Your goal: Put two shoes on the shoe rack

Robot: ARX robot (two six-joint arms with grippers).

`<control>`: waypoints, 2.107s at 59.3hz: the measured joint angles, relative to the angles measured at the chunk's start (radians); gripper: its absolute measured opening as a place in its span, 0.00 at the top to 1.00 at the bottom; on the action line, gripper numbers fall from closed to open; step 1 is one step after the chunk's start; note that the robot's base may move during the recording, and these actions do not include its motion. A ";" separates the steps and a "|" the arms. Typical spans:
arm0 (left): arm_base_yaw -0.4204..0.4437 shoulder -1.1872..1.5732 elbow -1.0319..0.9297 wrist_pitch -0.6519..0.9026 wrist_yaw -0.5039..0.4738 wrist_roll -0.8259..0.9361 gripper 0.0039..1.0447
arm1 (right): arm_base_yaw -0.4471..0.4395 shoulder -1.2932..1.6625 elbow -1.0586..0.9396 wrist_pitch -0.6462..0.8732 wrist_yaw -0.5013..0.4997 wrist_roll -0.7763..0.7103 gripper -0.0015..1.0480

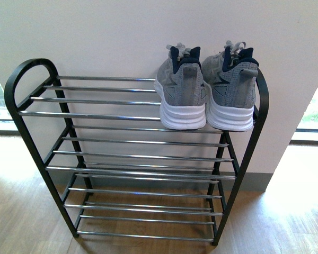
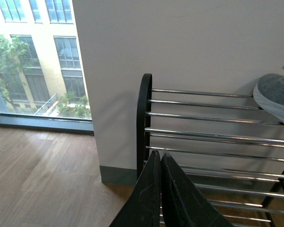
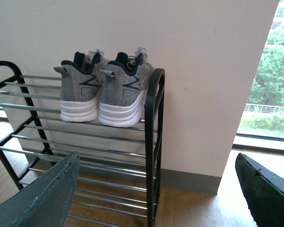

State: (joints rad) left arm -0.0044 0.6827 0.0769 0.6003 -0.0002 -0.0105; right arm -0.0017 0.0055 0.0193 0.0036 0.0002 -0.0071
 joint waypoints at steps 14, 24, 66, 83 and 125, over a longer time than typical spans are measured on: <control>0.000 -0.106 -0.055 -0.038 0.000 0.000 0.99 | 0.000 0.000 0.000 0.000 0.000 0.000 0.09; 0.000 -0.220 -0.063 -0.140 0.000 0.000 0.99 | 0.000 0.000 0.000 0.000 0.000 0.000 0.09; 0.000 -0.562 -0.063 -0.499 0.000 0.000 0.99 | 0.000 0.000 0.000 0.000 0.000 0.000 0.09; 0.002 -0.666 -0.063 -0.600 0.000 0.000 0.99 | 0.000 -0.001 0.000 0.000 0.000 0.000 0.09; 0.002 -0.666 -0.063 -0.600 0.000 0.002 0.09 | 0.000 -0.001 0.000 0.000 -0.001 0.000 0.09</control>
State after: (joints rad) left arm -0.0029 0.0166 0.0139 -0.0002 -0.0006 -0.0086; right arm -0.0017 0.0048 0.0193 0.0032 -0.0006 -0.0071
